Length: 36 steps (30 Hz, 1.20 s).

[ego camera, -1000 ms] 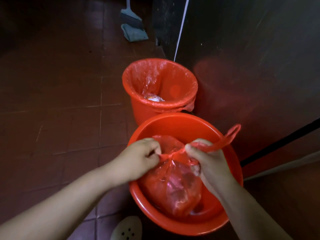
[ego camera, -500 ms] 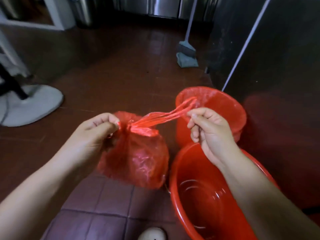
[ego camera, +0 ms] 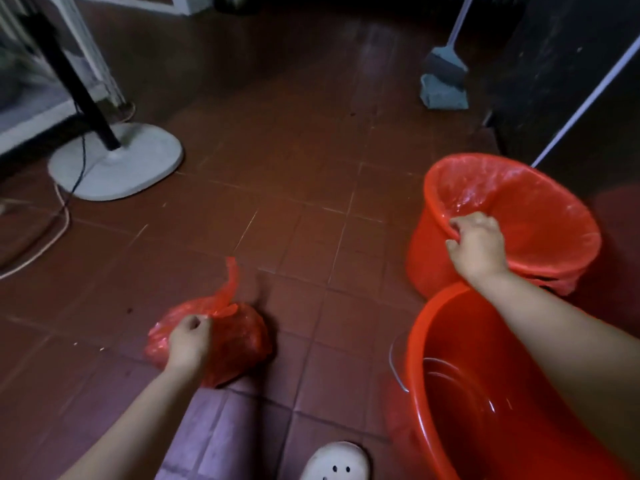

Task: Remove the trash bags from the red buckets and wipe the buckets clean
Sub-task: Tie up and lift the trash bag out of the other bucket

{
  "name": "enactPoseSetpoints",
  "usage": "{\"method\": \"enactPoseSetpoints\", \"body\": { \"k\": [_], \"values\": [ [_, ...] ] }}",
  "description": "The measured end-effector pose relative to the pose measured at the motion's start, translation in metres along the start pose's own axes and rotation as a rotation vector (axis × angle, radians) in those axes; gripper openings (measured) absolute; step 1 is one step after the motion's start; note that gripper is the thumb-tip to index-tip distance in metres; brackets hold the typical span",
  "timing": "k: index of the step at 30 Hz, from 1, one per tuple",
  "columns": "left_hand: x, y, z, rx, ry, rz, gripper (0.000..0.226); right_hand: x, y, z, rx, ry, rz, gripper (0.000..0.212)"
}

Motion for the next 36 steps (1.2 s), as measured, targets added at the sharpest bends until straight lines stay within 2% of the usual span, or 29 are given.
{"method": "enactPoseSetpoints", "body": {
  "k": [3,9,14,17,21,27,31,34,36],
  "values": [
    [-0.002,0.008,-0.016,0.199,0.19,0.03,0.035,0.01,0.01,-0.006,-0.16,0.08,0.051,0.035],
    [-0.007,0.011,-0.022,0.52,0.238,0.036,0.01,0.02,0.022,-0.005,-0.16,0.068,0.182,0.029],
    [-0.021,0.019,-0.044,0.512,0.254,-0.148,0.036,0.013,0.023,0.014,-0.009,-0.062,0.217,0.031],
    [-0.031,0.04,-0.07,0.467,0.385,-0.039,0.041,0.005,0.026,0.04,0.082,-0.146,0.237,0.034],
    [-0.045,0.065,-0.097,0.451,0.563,0.132,0.037,-0.015,0.034,0.084,0.15,-0.328,0.3,0.042],
    [-0.057,0.062,-0.118,0.42,0.777,0.162,0.044,-0.054,0.037,0.131,0.257,-0.557,0.392,0.048],
    [-0.071,0.052,-0.131,0.572,1.053,0.187,0.051,-0.084,0.031,0.156,0.33,-0.739,0.494,0.05],
    [-0.08,0.048,-0.13,0.76,1.237,0.311,0.049,-0.101,0.024,0.161,0.354,-0.813,0.533,0.05],
    [-0.086,0.045,-0.123,0.781,1.313,0.345,0.046,-0.11,0.02,0.158,0.381,-0.828,0.546,0.05]
  ]
}}
Point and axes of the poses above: each hand's wrist, its own x-axis towards the middle knuckle, its own y-axis out of the palm, z = x × y, the point moved 5 cm from there along x, towards the middle knuckle, and after that the axes turned 1 degree about -x, right-handed, at the moved point
